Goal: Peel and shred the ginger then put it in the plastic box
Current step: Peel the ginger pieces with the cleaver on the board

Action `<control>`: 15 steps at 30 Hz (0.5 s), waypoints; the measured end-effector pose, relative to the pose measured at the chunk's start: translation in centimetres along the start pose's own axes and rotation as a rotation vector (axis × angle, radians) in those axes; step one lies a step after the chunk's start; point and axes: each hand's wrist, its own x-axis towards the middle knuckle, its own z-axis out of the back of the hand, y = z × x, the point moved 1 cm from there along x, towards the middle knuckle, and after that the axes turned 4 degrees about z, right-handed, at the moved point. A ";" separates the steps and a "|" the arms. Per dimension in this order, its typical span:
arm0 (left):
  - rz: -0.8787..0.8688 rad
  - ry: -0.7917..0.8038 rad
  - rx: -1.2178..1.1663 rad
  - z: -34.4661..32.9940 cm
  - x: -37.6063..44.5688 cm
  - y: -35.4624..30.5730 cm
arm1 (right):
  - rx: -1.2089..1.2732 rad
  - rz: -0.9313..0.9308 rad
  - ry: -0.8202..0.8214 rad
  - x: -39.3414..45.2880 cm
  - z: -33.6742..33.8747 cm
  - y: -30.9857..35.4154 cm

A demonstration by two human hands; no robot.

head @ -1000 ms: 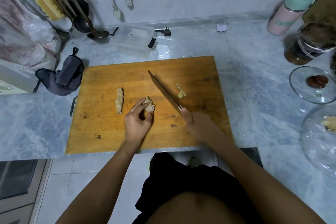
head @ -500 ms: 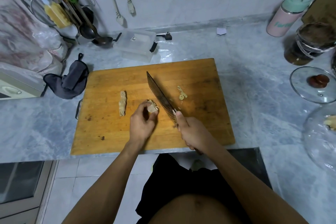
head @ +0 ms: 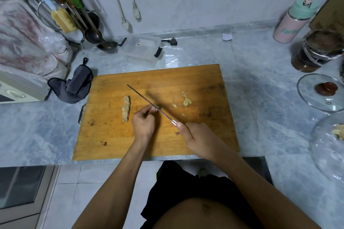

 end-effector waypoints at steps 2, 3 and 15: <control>0.030 -0.006 -0.004 0.0 0.4 -0.4 | -0.011 0.000 0.019 0.1 0.2 0.5; 0.042 -0.005 -0.011 0.0 0.6 -0.5 | -0.013 0.000 0.022 0.2 0.3 0.7; 0.081 -0.025 -0.021 -0.1 0.6 -1.5 | -0.042 -0.042 0.001 1.4 0.4 1.2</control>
